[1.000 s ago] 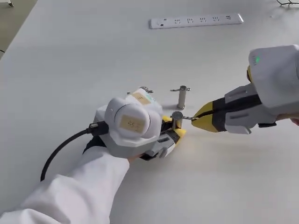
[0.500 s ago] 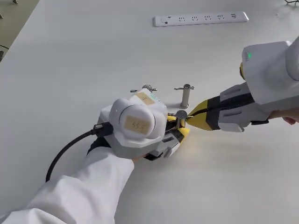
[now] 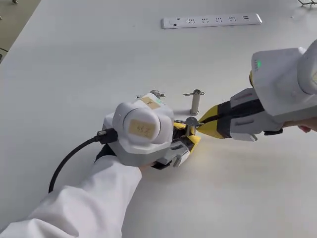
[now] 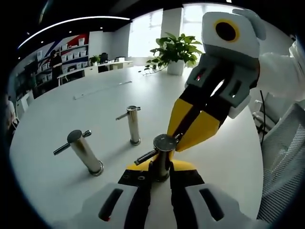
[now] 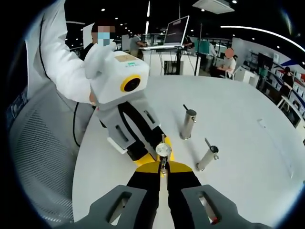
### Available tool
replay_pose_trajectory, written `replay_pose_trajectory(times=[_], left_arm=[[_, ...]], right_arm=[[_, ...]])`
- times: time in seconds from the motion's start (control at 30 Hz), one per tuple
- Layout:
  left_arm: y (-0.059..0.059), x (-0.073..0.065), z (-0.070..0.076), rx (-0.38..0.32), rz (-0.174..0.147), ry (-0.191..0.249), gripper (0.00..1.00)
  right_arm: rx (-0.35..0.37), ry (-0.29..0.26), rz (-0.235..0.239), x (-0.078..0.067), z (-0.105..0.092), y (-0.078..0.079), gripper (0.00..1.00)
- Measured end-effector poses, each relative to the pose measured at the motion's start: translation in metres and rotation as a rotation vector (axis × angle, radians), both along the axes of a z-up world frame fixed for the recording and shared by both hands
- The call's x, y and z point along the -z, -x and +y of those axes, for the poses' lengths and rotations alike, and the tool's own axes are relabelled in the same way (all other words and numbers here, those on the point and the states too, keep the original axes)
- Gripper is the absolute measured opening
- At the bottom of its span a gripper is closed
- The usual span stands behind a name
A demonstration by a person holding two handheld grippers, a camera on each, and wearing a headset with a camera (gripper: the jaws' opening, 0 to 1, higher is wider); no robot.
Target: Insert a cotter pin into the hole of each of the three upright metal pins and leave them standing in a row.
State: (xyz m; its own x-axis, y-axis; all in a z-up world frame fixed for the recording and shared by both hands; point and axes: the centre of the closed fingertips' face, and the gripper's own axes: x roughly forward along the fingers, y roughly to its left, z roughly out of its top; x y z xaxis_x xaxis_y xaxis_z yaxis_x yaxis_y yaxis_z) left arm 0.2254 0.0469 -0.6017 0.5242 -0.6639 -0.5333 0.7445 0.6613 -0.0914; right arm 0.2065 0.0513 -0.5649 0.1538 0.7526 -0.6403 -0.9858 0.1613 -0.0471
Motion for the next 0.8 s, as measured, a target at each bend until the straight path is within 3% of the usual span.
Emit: replay_pose_trajectory(times=[0.13,0.17,0.27,0.33,0.43,0.47,0.5,0.63,0.73,0.8], left_arm=[[0.0,0.0,0.0,-0.003,0.01,0.0,0.13],[0.001,0.002,0.001,-0.01,0.03,-0.003,0.16],[0.002,0.002,0.004,-0.001,0.017,-0.018,0.3],[0.006,-0.001,0.007,-0.003,0.034,-0.013,0.34],[0.014,-0.014,0.007,0.014,0.03,0.044,0.45],[0.019,-0.019,0.007,0.007,0.06,0.091,0.51],[0.022,-0.022,0.008,0.004,0.065,0.108,0.56],[0.031,-0.029,0.02,0.008,0.051,0.095,0.75],[0.04,-0.029,0.033,0.048,0.021,0.033,0.87],[0.044,-0.029,0.041,0.039,0.018,0.018,0.95]], right_arm=[[0.005,-0.008,-0.019,-0.003,0.0,0.0,0.06],[0.007,-0.005,-0.033,-0.003,-0.001,-0.002,0.09],[0.019,-0.018,-0.025,-0.006,-0.002,-0.002,0.16],[0.026,-0.025,-0.02,-0.007,-0.002,-0.002,0.16],[0.045,-0.047,-0.01,-0.008,-0.001,-0.002,0.18],[0.049,-0.056,-0.003,-0.008,0.0,-0.002,0.18],[0.048,-0.059,-0.001,-0.008,0.0,-0.001,0.18],[0.033,-0.049,0.006,-0.003,0.003,0.004,0.17],[0.033,-0.04,-0.003,-0.001,0.004,0.003,0.21],[0.035,-0.05,0.006,0.0,0.006,0.003,0.21]])
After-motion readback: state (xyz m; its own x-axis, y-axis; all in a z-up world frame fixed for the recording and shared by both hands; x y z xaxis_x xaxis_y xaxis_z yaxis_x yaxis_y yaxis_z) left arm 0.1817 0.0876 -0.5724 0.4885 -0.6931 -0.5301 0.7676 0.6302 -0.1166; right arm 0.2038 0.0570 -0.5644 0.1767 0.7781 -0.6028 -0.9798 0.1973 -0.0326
